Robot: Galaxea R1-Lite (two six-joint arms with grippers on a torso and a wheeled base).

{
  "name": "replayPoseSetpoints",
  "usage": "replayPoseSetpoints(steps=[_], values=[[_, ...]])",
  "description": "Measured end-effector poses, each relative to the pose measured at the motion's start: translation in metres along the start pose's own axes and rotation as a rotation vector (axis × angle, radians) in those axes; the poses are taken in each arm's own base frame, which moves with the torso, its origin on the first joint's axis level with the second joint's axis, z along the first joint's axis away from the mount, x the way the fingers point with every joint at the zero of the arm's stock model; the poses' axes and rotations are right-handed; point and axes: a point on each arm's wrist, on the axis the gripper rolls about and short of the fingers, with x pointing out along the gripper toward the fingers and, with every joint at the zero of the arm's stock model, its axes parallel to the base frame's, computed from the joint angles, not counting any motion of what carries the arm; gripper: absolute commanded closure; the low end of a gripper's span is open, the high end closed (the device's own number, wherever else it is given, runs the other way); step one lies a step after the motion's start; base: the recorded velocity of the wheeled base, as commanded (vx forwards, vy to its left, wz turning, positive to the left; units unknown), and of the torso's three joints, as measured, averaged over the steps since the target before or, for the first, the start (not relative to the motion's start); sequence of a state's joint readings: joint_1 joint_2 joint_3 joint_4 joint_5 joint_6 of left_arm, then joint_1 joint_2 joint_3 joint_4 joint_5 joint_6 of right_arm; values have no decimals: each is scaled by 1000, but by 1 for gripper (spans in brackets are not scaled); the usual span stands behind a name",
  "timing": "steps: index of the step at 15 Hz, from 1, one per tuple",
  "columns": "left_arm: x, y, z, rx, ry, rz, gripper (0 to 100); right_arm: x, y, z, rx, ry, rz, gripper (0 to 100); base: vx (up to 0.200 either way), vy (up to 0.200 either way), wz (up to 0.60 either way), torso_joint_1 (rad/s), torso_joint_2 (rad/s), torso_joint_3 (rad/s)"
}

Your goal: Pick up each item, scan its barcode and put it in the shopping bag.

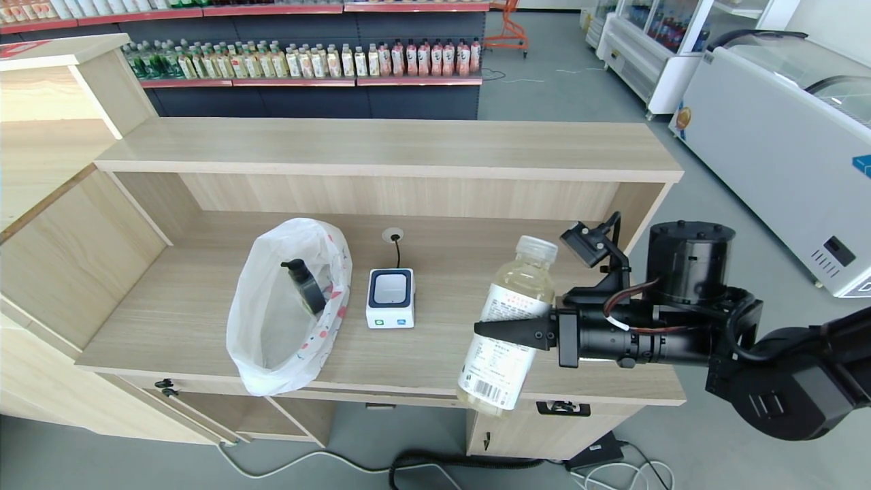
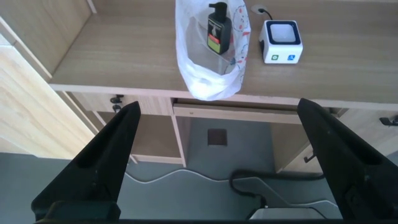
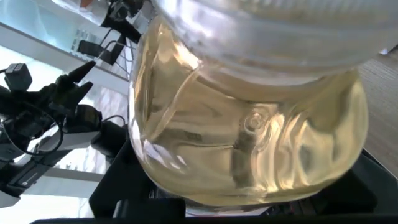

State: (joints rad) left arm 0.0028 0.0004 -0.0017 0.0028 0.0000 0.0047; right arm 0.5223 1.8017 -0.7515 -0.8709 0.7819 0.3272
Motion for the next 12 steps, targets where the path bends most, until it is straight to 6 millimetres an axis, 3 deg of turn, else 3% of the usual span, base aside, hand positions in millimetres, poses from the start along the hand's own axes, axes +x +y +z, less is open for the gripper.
replayPoseSetpoints(steps=[12], values=[[0,0,0,0,0,0,0,-4,5,3,-12,-6,14,100,0,0,0,0,0,0]])
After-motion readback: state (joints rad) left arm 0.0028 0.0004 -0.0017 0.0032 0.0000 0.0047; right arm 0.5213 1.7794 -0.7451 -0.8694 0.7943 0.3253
